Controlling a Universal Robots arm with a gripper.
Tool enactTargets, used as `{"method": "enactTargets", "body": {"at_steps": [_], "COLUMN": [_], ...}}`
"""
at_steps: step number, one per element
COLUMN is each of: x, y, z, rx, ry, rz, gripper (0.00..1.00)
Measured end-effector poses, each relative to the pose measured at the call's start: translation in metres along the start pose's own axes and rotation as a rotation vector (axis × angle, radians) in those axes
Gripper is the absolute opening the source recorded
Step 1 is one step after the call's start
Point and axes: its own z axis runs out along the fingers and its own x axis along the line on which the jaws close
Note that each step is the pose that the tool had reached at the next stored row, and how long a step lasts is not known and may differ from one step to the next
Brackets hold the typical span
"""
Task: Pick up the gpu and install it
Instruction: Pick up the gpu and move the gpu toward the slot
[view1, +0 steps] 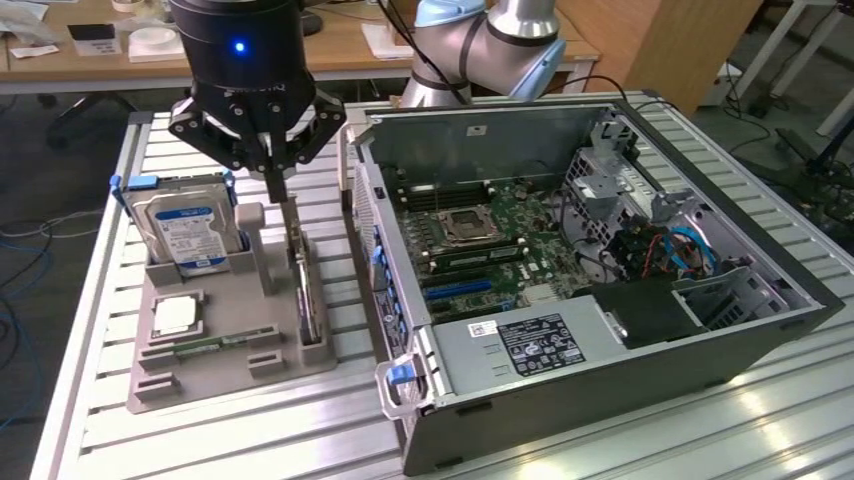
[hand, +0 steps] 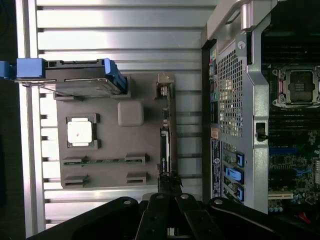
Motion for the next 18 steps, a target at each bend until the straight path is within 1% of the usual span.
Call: {"method": "enactTargets", "body": {"at_steps": [1,3,4,6,7,8,10,11,14,18], "x": [0.0000,0.0000,0.0000,0.0000,0.0000,0.0000,0.0000,0.0000,0.0000,0.0002], "y": [0.0000,0.0000,0.0000,0.0000,0.0000,0.0000,0.0000,0.0000,-0.0001,-0.0004], "z": [0.0000,0.0000,0.0000,0.0000,0.0000,0.0000,0.0000,0.0000,0.0009,0.0078], "rx": [-0.0001,0.0000,0.0000,0.0000,-0.0001,0.0000,0.0000,0.0000,-0.0002,-0.0001], "ry": [0.0000,0.0000,0.0000,0.0000,0.0000,0.0000,0.0000,0.0000,-0.0001,-0.0001], "rz": [0.000,0.000,0.000,0.000,0.000,0.000,0.000,0.000,0.000,0.000], "gripper": [0.11,0.24,0.24,0.35,0.35,0.41,0.41,0.47,0.47,0.47]}}
